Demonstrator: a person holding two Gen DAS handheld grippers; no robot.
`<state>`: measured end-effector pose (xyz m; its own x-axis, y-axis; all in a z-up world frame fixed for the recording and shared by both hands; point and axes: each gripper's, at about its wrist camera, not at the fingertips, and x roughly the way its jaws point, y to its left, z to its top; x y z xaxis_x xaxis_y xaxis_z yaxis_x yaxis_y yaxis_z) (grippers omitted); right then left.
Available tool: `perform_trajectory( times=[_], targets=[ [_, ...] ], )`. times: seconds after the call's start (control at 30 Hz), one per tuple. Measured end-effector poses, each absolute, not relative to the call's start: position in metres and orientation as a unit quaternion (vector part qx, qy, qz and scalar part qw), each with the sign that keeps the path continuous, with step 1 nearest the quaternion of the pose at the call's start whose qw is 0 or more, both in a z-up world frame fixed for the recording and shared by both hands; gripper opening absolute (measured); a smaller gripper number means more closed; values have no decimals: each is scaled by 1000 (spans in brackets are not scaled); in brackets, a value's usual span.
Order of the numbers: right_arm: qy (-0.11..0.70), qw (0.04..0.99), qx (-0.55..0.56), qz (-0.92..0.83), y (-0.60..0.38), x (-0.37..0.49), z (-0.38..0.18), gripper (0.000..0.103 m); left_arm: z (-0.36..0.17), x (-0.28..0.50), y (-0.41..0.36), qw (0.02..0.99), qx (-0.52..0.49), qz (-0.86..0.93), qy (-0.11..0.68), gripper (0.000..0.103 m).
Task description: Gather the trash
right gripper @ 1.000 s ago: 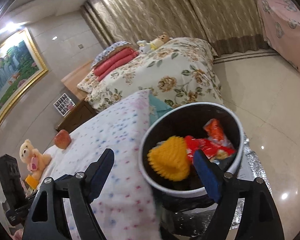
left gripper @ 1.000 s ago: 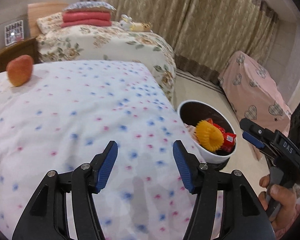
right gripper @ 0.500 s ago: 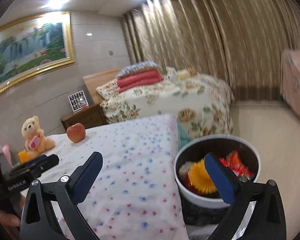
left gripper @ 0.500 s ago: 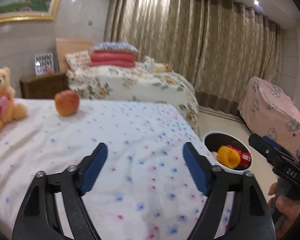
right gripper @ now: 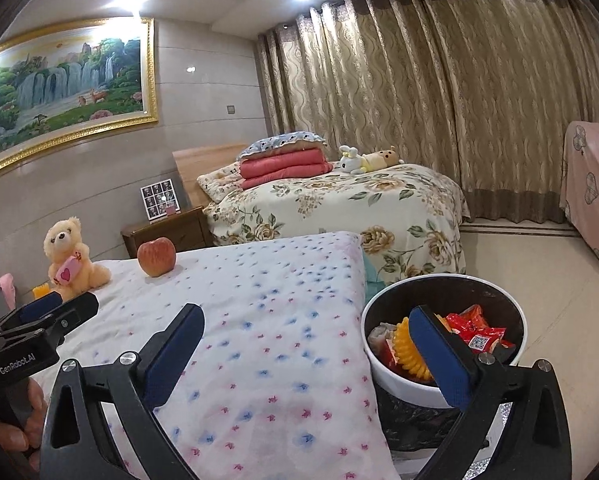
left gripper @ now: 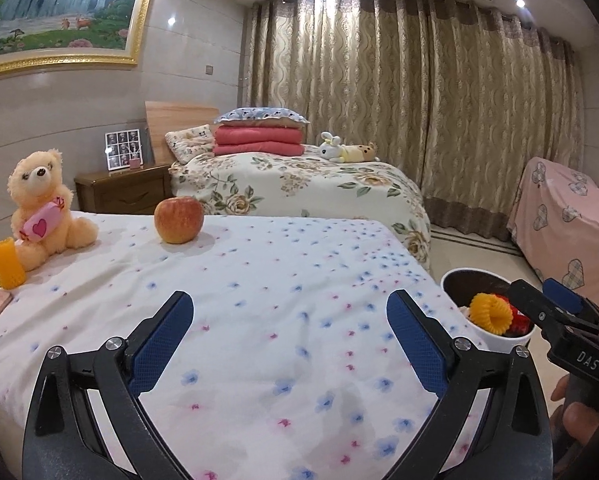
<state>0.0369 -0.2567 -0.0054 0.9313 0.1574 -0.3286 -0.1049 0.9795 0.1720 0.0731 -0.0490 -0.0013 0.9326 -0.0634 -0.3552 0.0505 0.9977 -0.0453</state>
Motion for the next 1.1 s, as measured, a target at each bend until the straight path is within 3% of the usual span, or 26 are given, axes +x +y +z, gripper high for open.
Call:
perform_trajectory(
  times=[1.1],
  targets=[
    [180,978,67,78,-247,35,-7,103,0,66,-49,984,-19,-15,178,103]
  ],
)
